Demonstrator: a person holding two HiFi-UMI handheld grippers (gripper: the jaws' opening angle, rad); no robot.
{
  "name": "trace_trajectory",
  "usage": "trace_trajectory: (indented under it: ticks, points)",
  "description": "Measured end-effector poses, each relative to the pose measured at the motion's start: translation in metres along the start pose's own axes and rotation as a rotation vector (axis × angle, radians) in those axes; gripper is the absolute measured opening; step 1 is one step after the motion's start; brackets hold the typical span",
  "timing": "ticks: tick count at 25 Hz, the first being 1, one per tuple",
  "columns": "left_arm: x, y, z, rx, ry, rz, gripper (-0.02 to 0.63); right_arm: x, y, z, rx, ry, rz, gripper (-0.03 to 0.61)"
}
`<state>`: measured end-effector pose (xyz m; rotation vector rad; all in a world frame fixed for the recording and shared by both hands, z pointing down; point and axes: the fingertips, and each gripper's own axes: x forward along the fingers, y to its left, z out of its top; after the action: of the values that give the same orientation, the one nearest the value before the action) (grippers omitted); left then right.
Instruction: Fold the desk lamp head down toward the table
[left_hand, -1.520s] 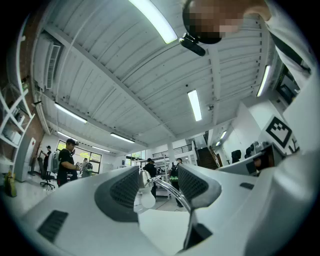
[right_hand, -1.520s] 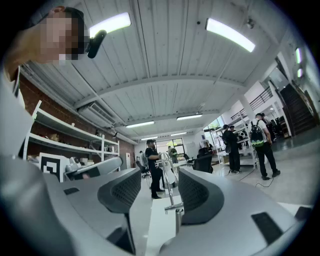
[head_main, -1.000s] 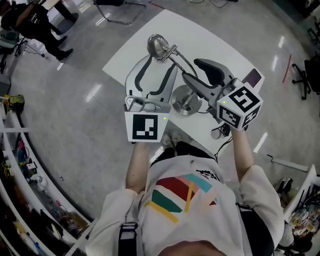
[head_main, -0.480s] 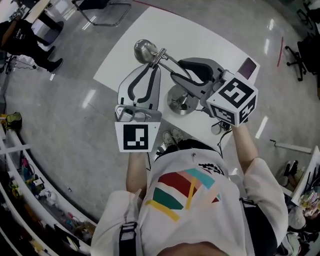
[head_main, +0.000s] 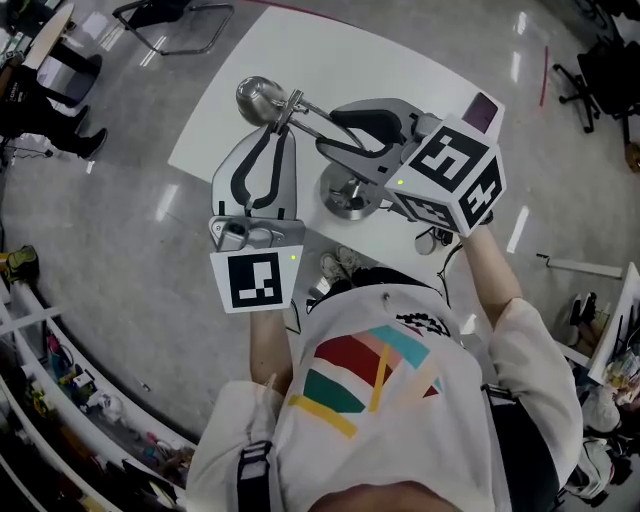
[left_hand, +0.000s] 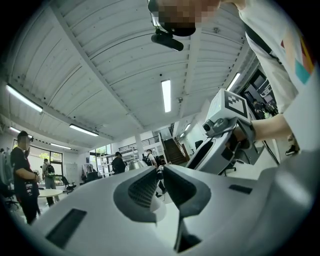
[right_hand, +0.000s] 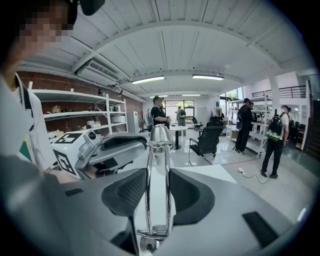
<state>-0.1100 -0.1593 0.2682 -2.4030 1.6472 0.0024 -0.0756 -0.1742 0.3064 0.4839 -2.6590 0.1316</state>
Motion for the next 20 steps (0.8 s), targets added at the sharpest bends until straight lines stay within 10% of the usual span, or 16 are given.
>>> trace_trajectory:
  ticks: [8,12,20]
  points:
    - [-0.001,-0.005,-0.006,0.115,0.04,-0.03,0.086,0.0,0.001,-0.004,-0.01,0.086,0.015,0.156]
    - [0.003,0.007,-0.015,-0.026,-0.003,0.019,0.084,0.013,-0.001,-0.007,-0.017,0.128,0.021,0.156]
    - [0.008,0.021,-0.063,-0.046,0.077,0.046,0.084,0.041,-0.008,-0.025,-0.015,0.257,0.059,0.158]
